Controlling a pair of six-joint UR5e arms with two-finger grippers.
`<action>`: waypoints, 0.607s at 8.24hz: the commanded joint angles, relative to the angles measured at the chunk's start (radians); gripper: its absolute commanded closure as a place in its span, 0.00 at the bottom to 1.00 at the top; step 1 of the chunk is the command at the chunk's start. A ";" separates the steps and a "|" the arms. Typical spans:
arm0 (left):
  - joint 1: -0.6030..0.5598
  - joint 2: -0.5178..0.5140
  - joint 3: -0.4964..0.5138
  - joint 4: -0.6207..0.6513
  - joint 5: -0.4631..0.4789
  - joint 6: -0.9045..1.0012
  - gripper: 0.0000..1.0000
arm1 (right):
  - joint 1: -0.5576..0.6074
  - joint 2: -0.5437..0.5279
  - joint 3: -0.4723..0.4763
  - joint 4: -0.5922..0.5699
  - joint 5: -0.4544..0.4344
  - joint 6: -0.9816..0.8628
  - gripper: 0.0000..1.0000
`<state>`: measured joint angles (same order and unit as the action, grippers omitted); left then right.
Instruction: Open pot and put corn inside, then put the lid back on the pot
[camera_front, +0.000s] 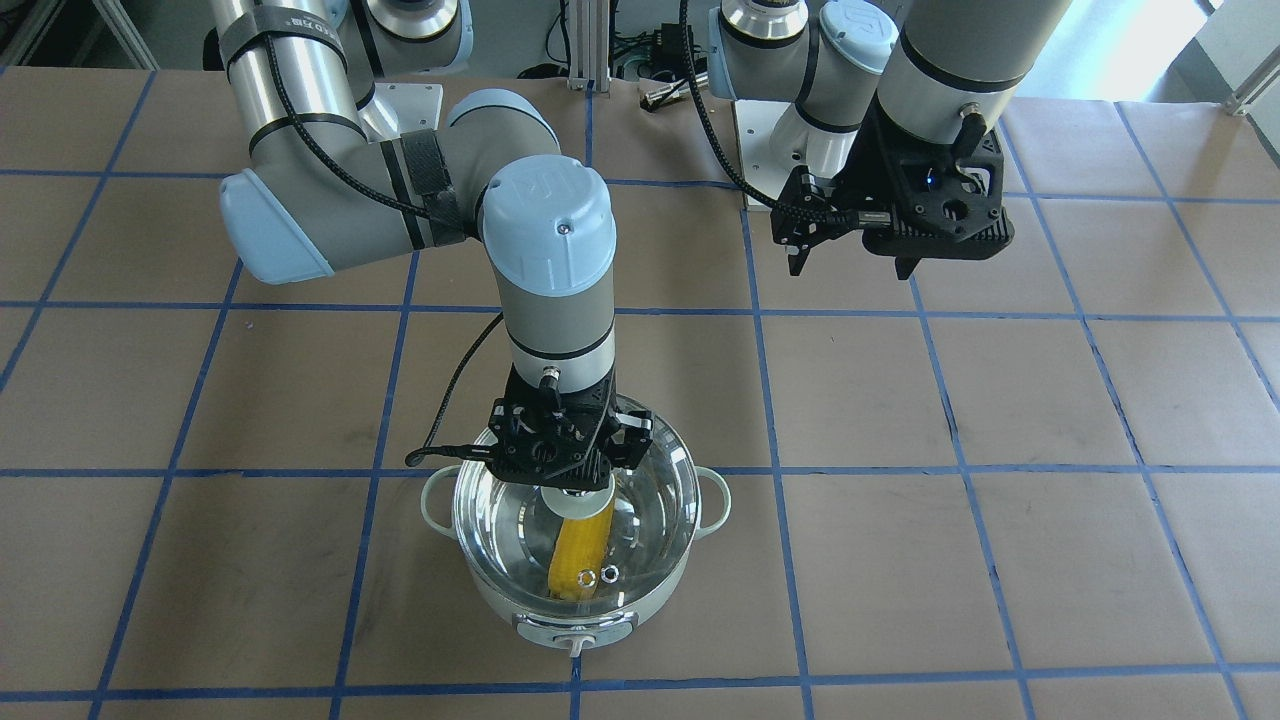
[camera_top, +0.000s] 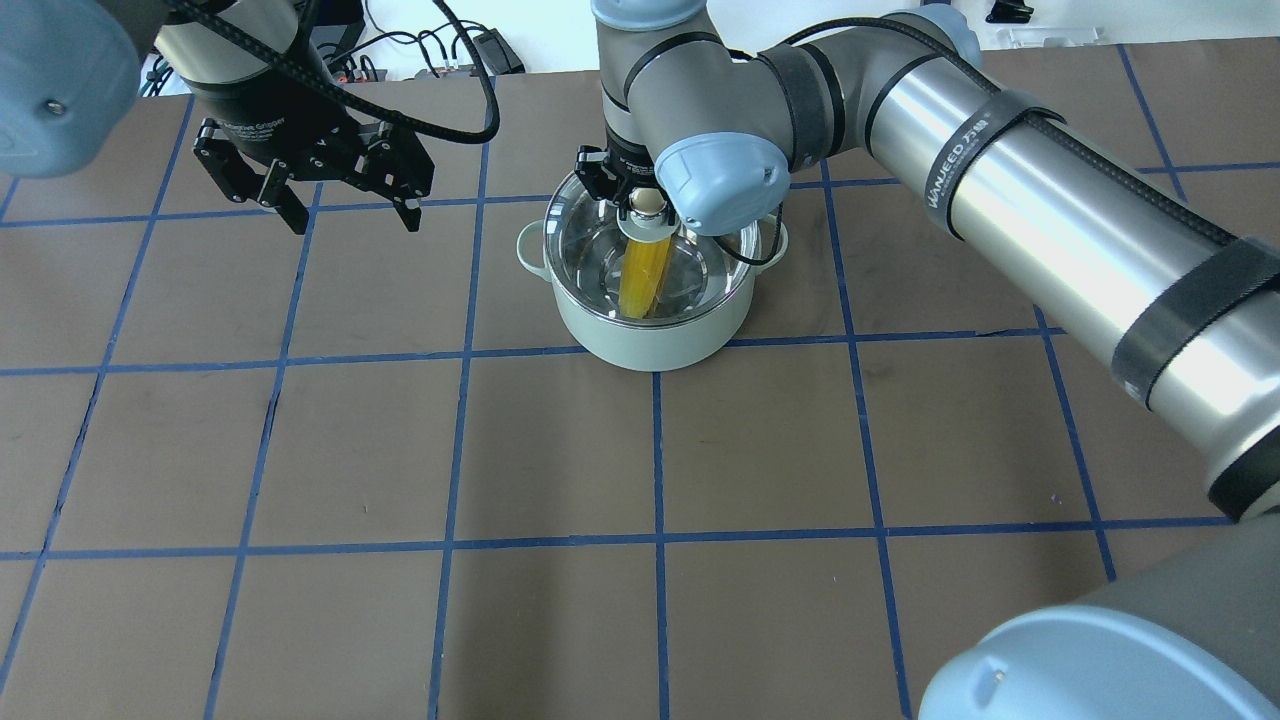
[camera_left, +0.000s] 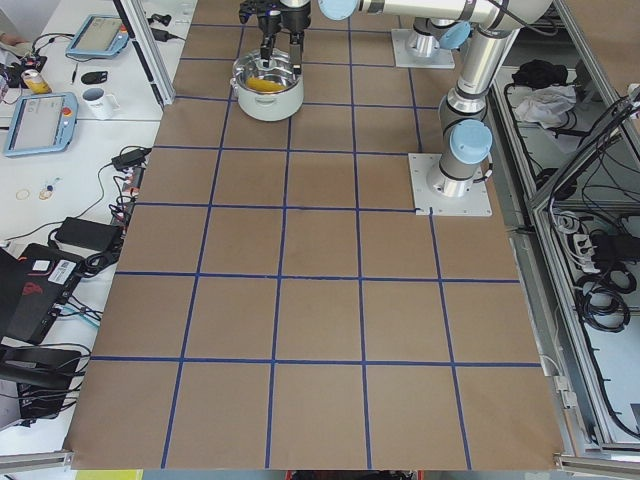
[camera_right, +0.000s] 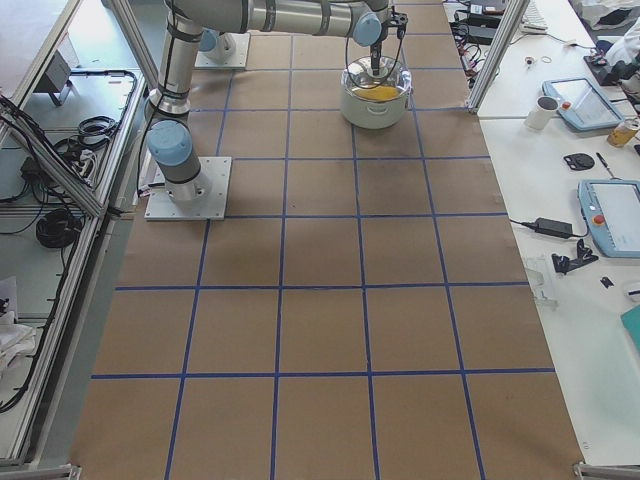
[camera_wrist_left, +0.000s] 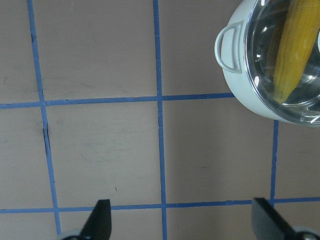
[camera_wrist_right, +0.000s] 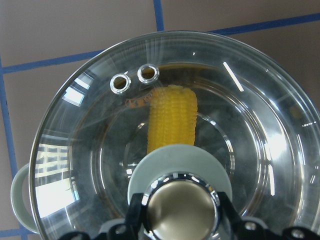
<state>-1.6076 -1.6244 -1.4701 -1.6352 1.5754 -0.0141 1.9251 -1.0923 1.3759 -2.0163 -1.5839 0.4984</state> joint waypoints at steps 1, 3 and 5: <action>0.000 0.000 -0.001 -0.001 -0.001 0.000 0.00 | 0.000 -0.004 0.000 0.004 0.002 0.002 1.00; 0.000 0.000 -0.001 0.000 -0.001 0.002 0.00 | 0.000 -0.006 0.000 0.011 0.004 0.002 1.00; 0.000 0.000 0.001 0.000 -0.001 0.000 0.00 | 0.000 -0.005 0.002 0.017 0.002 0.000 1.00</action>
<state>-1.6076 -1.6245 -1.4710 -1.6353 1.5739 -0.0131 1.9251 -1.0972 1.3765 -2.0049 -1.5805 0.5002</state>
